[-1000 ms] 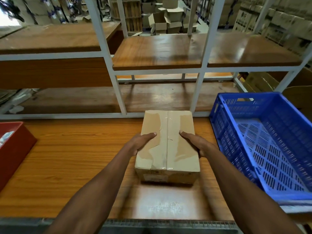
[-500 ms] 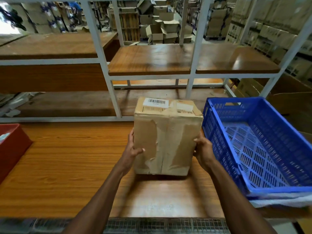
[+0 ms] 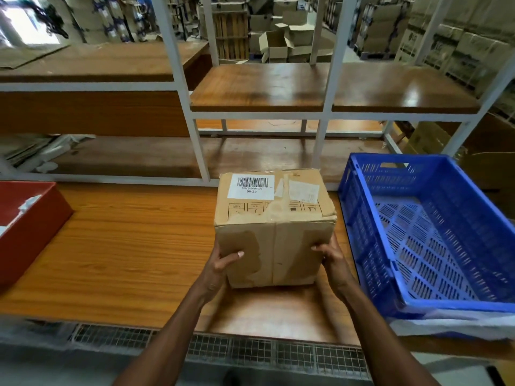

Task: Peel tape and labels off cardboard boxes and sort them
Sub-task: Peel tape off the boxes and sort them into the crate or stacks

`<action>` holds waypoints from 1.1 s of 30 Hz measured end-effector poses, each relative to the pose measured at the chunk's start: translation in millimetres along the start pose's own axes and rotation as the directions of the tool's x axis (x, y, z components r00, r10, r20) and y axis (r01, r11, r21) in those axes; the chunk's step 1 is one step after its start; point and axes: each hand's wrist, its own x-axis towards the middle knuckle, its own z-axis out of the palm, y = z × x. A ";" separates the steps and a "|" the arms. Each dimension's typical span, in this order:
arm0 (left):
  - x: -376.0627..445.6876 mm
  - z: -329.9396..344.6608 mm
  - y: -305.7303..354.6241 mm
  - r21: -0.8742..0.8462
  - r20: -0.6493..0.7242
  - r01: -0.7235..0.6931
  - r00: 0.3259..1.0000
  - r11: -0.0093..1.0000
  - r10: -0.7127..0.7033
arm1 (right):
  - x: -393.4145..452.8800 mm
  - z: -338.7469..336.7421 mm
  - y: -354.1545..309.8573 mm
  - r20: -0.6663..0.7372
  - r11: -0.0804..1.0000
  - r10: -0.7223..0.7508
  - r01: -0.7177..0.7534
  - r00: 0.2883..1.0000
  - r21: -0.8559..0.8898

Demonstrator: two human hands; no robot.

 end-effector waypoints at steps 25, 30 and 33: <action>-43.4 9.7 35.1 0.029 -0.099 -0.093 0.991 0.995 0.095 | -38.5 9.2 -37.3 0.053 0.990 -0.056 0.062 0.997 -0.128; -67.1 7.5 61.3 0.055 -0.019 -0.165 0.986 0.985 0.167 | -66.2 20.2 -62.6 0.057 0.983 -0.106 0.113 0.993 -0.144; -87.2 4.1 71.2 0.066 0.007 -0.215 0.977 0.974 0.215 | -88.9 26.1 -70.8 0.046 0.979 -0.145 0.150 0.988 -0.139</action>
